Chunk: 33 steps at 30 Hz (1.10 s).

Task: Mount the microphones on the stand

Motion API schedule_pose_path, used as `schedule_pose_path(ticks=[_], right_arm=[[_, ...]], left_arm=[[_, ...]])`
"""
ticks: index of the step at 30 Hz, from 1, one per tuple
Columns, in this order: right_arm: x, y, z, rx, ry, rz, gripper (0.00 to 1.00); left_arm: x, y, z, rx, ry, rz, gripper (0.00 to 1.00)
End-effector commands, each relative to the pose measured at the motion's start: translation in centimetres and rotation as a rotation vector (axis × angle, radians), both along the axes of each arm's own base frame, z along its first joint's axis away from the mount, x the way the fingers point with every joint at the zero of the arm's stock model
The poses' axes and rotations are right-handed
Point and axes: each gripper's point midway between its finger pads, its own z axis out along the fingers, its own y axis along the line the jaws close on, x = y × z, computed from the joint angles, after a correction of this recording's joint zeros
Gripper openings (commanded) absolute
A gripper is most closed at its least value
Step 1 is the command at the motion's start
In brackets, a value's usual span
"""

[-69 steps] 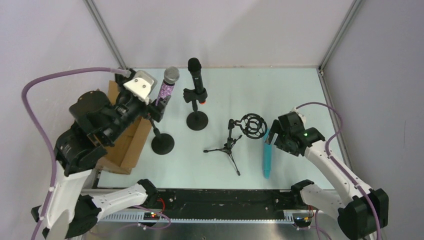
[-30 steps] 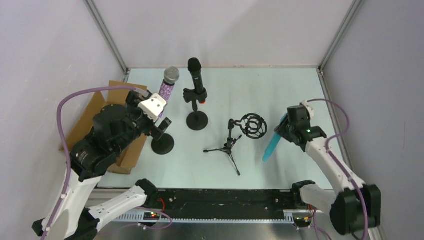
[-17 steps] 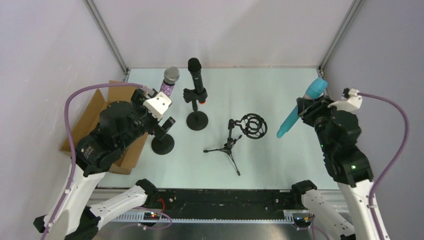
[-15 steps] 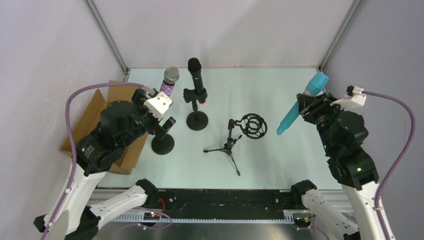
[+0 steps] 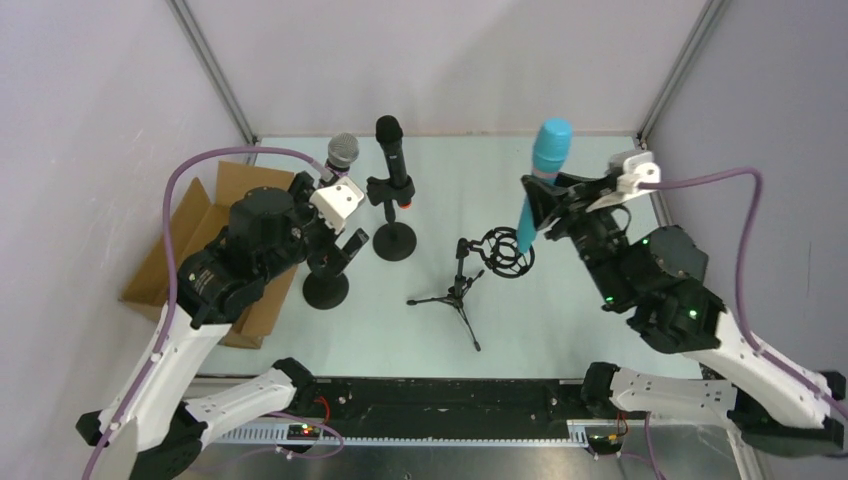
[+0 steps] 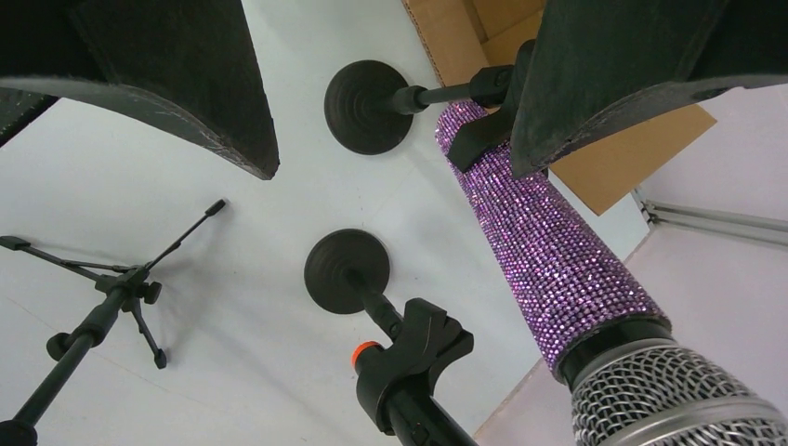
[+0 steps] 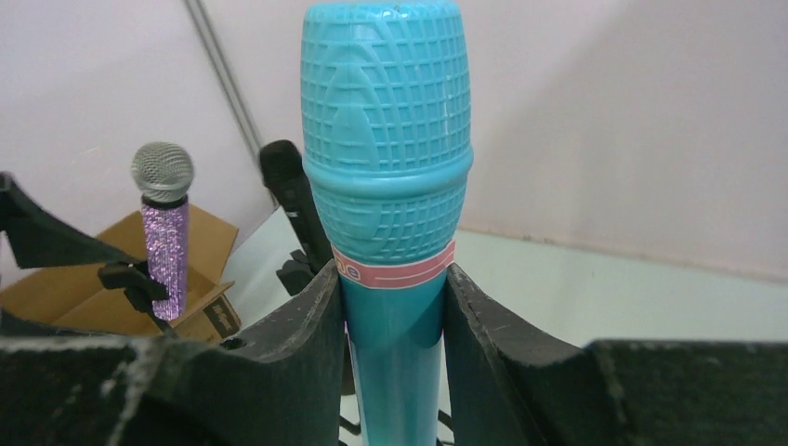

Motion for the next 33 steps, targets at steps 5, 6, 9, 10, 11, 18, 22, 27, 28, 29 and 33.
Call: schedule_pose_path(ticks=[5, 6, 9, 10, 11, 18, 22, 27, 28, 29, 33], right_arm=[[0.2, 1.0, 3.7, -0.018, -0.181, -0.125, 0.0], [0.3, 1.1, 3.4, -0.014, -0.179, -0.129, 0.0], [0.5, 0.9, 2.5, 0.002, -0.168, -0.145, 0.0], [0.4, 0.8, 2.1, 0.019, -0.165, -0.146, 0.0], [0.5, 0.7, 1.8, 0.031, -0.159, -0.153, 0.0], [0.4, -0.8, -0.5, 0.16, -0.122, -0.204, 0.0], [0.4, -1.3, -1.5, 0.191, -0.104, -0.222, 0.0], [0.3, -1.4, -2.3, 0.227, -0.104, -0.218, 0.0], [0.3, -1.5, -2.4, 0.231, -0.101, -0.224, 0.0], [0.3, -1.5, -2.7, 0.231, -0.097, -0.225, 0.0], [0.2, -1.3, -3.6, 0.252, -0.109, -0.224, 0.0]], left_arm=[[0.0, -0.3, 1.6, -0.048, -0.028, -0.003, 0.98], [0.0, -0.3, 1.6, -0.049, -0.03, -0.002, 0.98], [-0.1, -0.2, 1.8, -0.053, -0.034, -0.004, 0.98], [-0.1, -0.2, 1.9, -0.053, -0.036, -0.004, 0.98], [-0.1, -0.2, 1.8, -0.051, -0.036, -0.002, 0.98], [0.0, -0.2, 1.9, -0.052, -0.037, -0.004, 0.98], [-0.1, -0.2, 2.0, -0.052, -0.041, -0.004, 0.98], [-0.3, -0.2, 2.1, -0.053, -0.044, -0.012, 0.98], [-0.3, -0.2, 2.1, -0.052, -0.044, -0.012, 0.98], [-0.3, -0.1, 2.0, -0.052, -0.043, -0.012, 0.98], [-0.3, -0.1, 1.7, -0.047, -0.04, -0.012, 0.98]])
